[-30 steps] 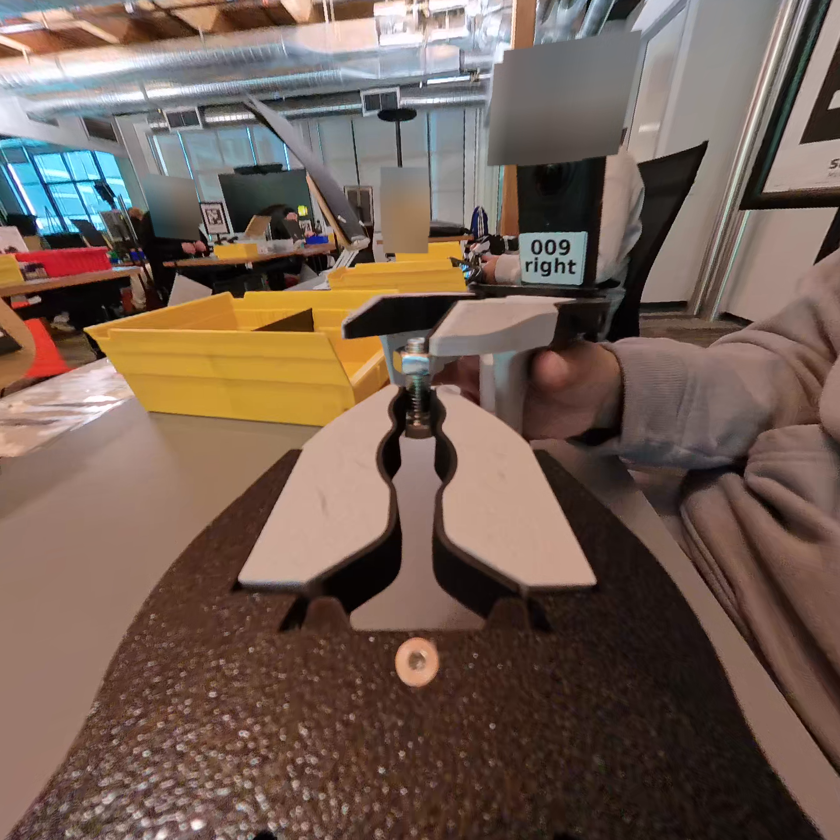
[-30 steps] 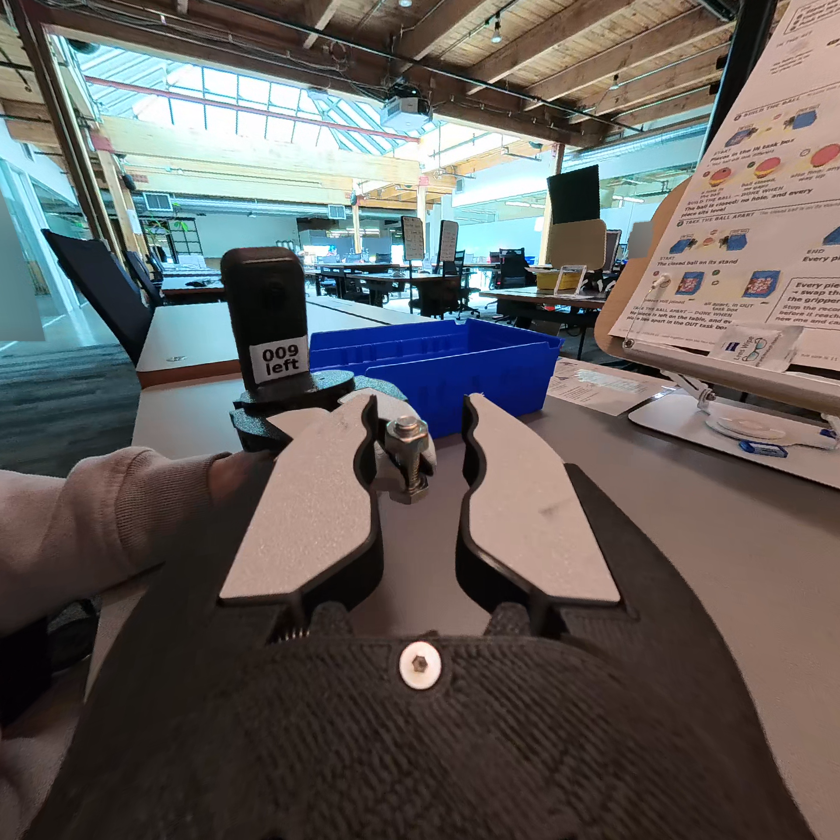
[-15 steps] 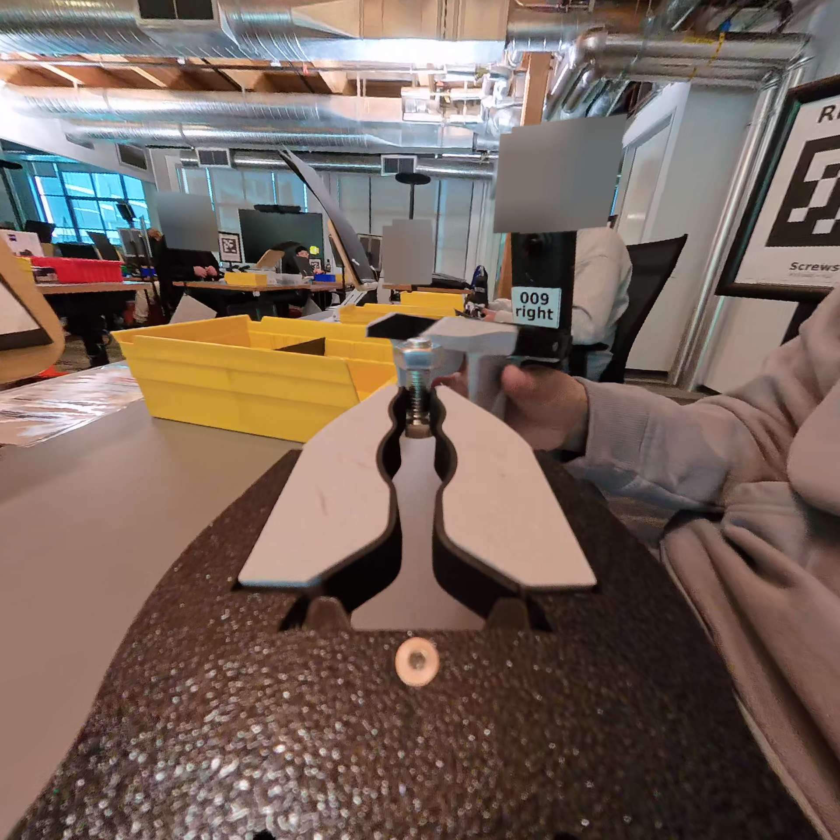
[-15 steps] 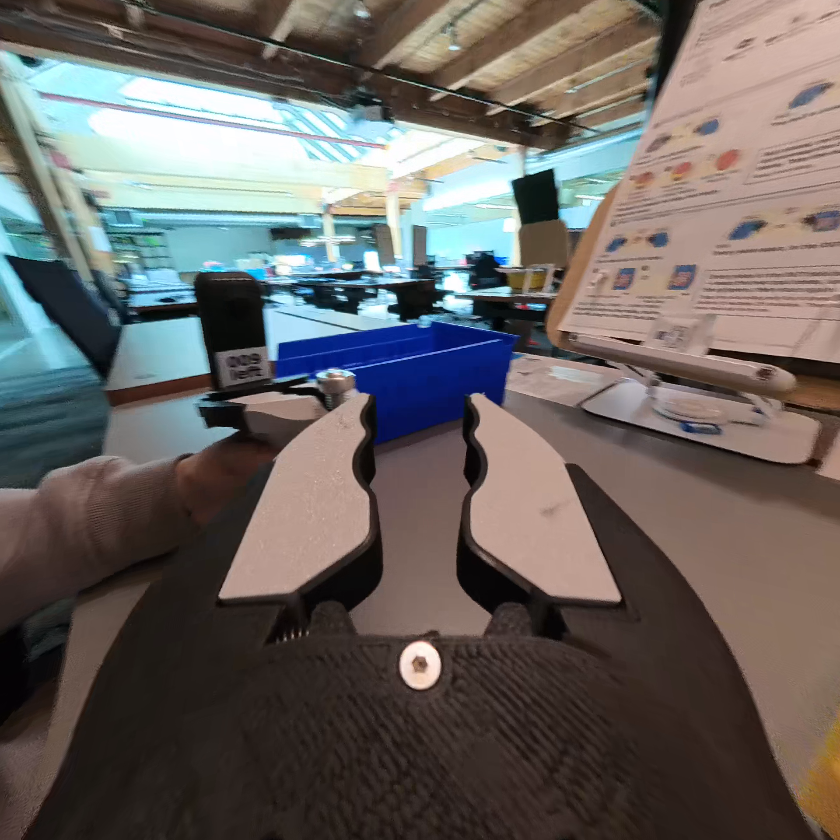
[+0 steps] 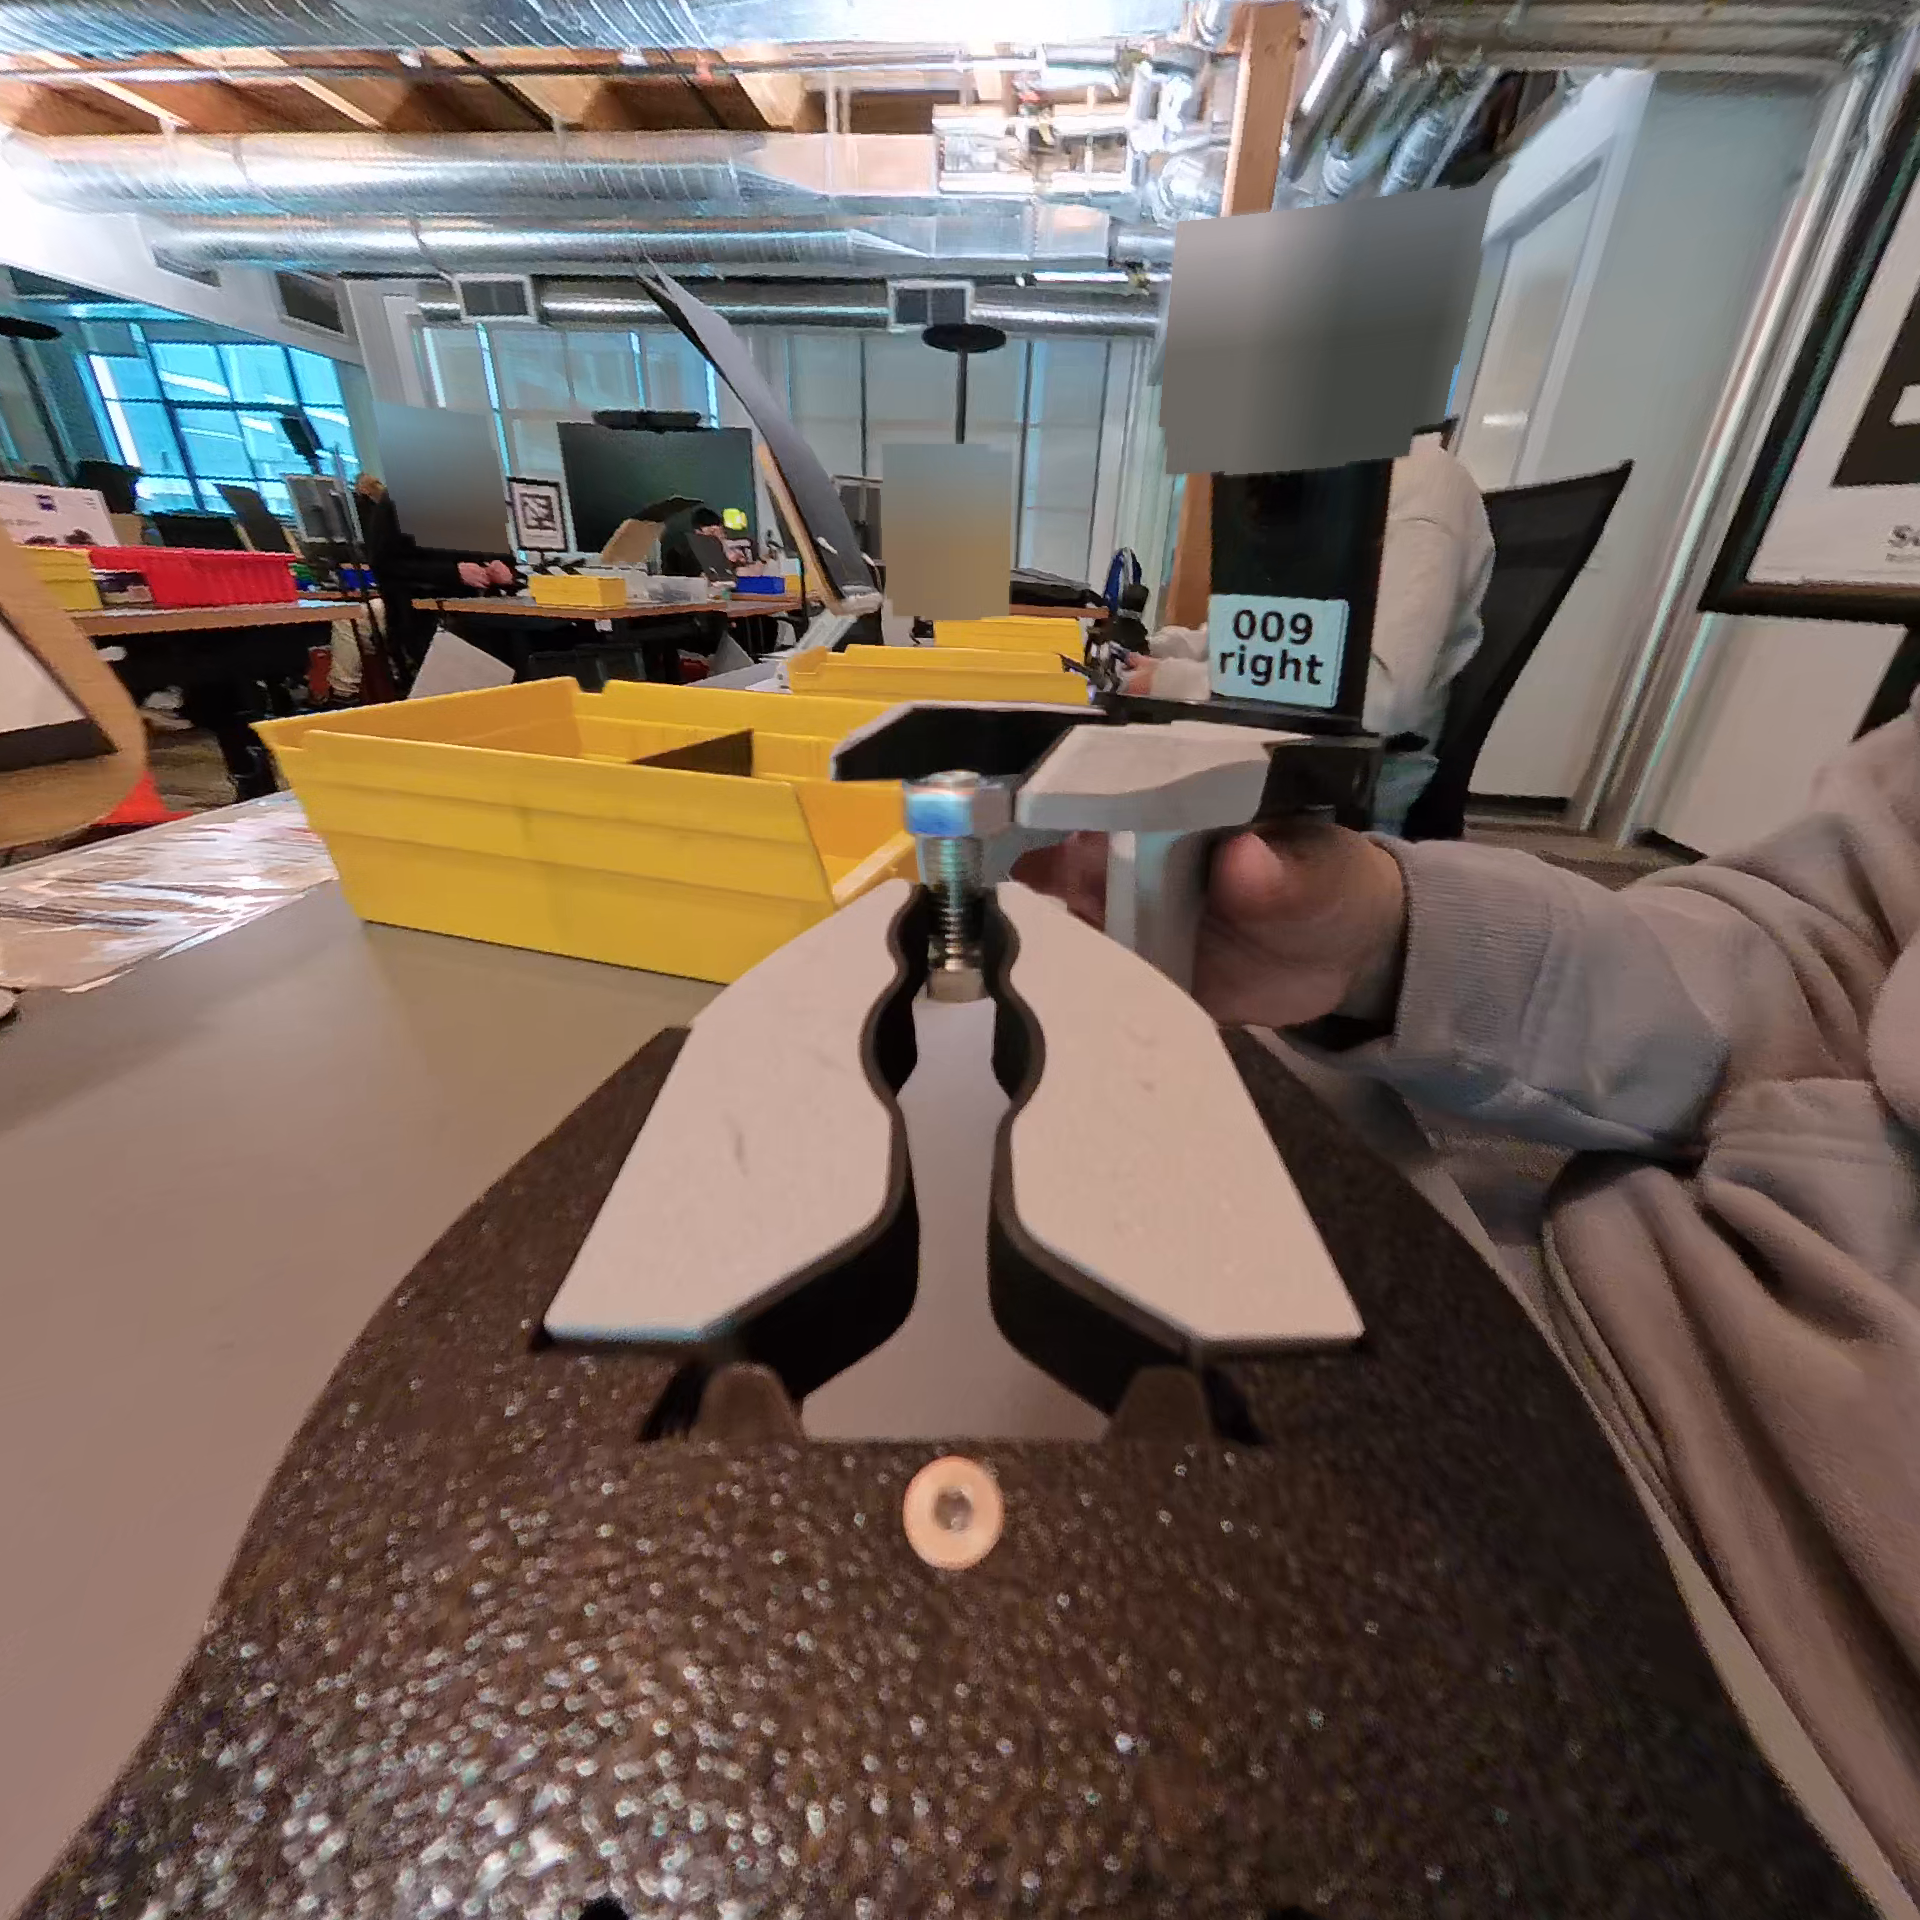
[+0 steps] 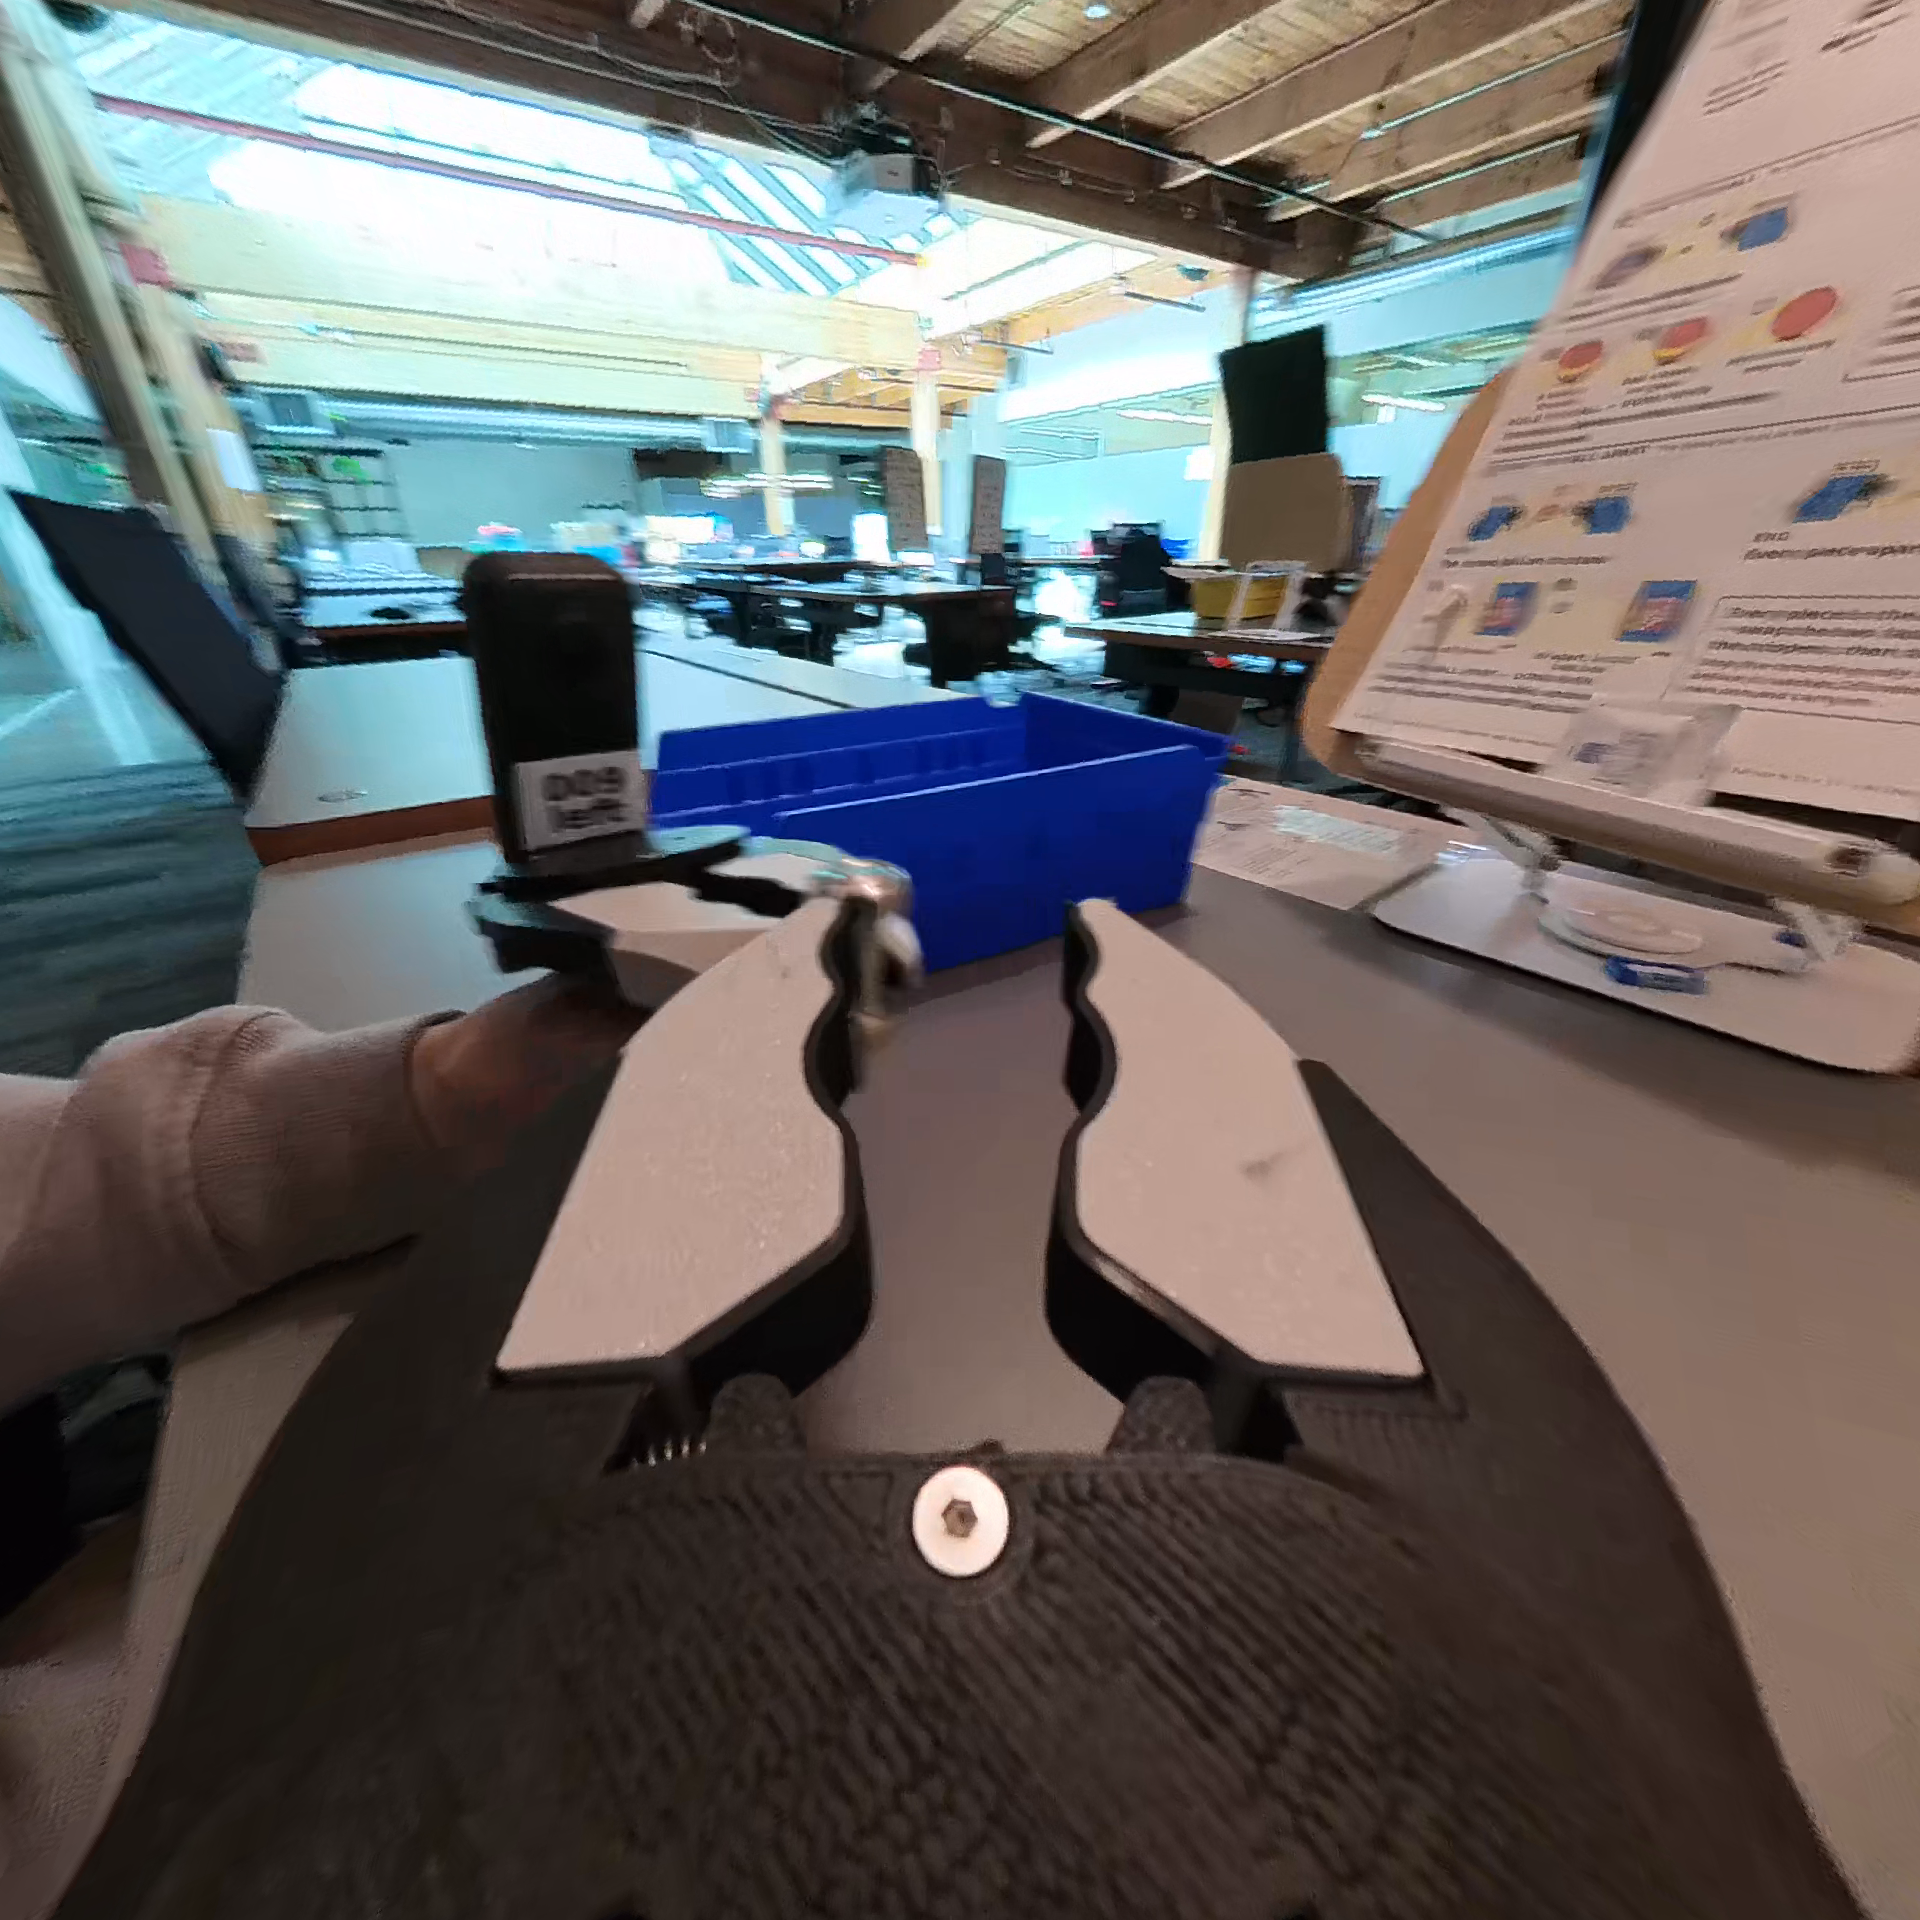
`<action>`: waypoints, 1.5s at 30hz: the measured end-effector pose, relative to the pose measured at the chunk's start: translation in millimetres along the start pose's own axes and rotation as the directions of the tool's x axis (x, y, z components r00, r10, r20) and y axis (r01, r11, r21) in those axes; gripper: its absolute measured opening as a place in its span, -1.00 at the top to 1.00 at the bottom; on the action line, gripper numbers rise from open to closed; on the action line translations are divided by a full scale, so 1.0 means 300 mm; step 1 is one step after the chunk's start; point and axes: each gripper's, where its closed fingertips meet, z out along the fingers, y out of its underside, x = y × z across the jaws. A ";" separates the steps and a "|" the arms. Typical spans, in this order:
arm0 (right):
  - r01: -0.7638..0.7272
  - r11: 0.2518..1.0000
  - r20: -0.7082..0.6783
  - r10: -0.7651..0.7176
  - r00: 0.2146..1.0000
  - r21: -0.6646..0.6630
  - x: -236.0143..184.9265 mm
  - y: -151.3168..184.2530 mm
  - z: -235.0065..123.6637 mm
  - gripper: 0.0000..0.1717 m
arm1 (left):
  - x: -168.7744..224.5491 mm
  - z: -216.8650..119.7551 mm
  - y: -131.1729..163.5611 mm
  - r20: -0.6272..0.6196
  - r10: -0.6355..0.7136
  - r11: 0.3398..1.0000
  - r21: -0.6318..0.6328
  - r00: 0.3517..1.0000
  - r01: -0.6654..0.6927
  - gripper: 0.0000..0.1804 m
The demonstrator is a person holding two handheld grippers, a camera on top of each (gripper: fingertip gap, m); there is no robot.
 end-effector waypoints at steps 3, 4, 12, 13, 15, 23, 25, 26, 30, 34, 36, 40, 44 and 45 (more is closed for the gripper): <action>-0.021 1.000 -0.143 0.021 0.989 0.000 0.137 -0.012 -0.066 0.59 | -0.007 -0.016 -0.019 0.004 -0.007 0.999 0.039 1.000 0.007 0.91; -0.047 0.999 -0.108 0.049 0.993 0.022 0.137 -0.027 -0.080 0.58 | -0.011 -0.014 -0.011 0.012 -0.007 1.000 0.022 1.000 0.007 0.91; -0.032 0.999 0.111 0.031 0.993 0.006 -0.061 -0.015 0.004 0.54 | 0.014 0.021 0.022 0.004 0.031 0.999 -0.040 1.000 -0.030 0.91; -0.026 1.000 0.110 0.027 0.994 -0.010 -0.070 0.000 0.015 0.54 | 0.017 0.022 0.021 0.000 0.033 0.999 -0.038 0.999 -0.033 0.91; -0.033 0.999 0.084 0.035 0.996 -0.024 -0.067 0.015 0.025 0.59 | 0.021 0.025 0.021 -0.004 0.033 0.999 -0.037 0.999 -0.034 0.91; -0.096 0.995 -0.080 0.098 0.992 0.029 0.100 -0.008 -0.043 0.54 | -0.003 -0.004 -0.016 0.023 0.009 0.999 0.035 1.000 -0.010 0.91; -0.118 0.993 -0.013 0.118 0.993 0.022 0.080 -0.015 -0.050 0.51 | -0.010 -0.002 -0.005 0.037 0.010 1.000 0.012 0.999 -0.010 0.91; -0.107 0.994 0.003 0.107 0.994 0.017 0.064 -0.018 -0.045 0.48 | -0.009 0.002 -0.001 0.040 0.014 1.000 0.004 0.999 -0.014 0.91; -0.070 0.997 0.047 0.069 0.996 0.019 -0.023 -0.023 0.000 0.49 | 0.001 0.019 0.015 0.048 0.044 0.999 -0.029 0.998 -0.043 0.91; -0.059 0.998 0.003 0.059 0.998 0.004 -0.020 -0.003 0.017 0.53 | 0.008 0.023 0.011 0.044 0.041 0.999 -0.017 0.998 -0.041 0.91; -0.077 0.997 0.006 0.077 0.997 0.004 0.000 -0.005 0.005 0.45 | 0.000 0.017 0.004 0.049 0.016 1.000 0.002 0.999 -0.016 0.91; -0.101 0.995 -0.120 0.102 0.987 0.013 0.117 0.002 -0.043 0.51 | -0.008 -0.006 -0.035 0.035 -0.034 0.995 0.092 0.999 0.031 0.90; -0.158 0.986 -0.012 0.159 0.987 0.060 0.055 -0.030 -0.030 0.48 | -0.003 0.002 -0.024 0.033 -0.021 0.997 0.069 0.999 0.019 0.91; -0.151 0.987 0.008 0.151 0.989 0.059 0.030 -0.033 -0.018 0.48 | -0.001 0.006 -0.019 0.033 -0.016 0.998 0.058 0.999 0.014 0.91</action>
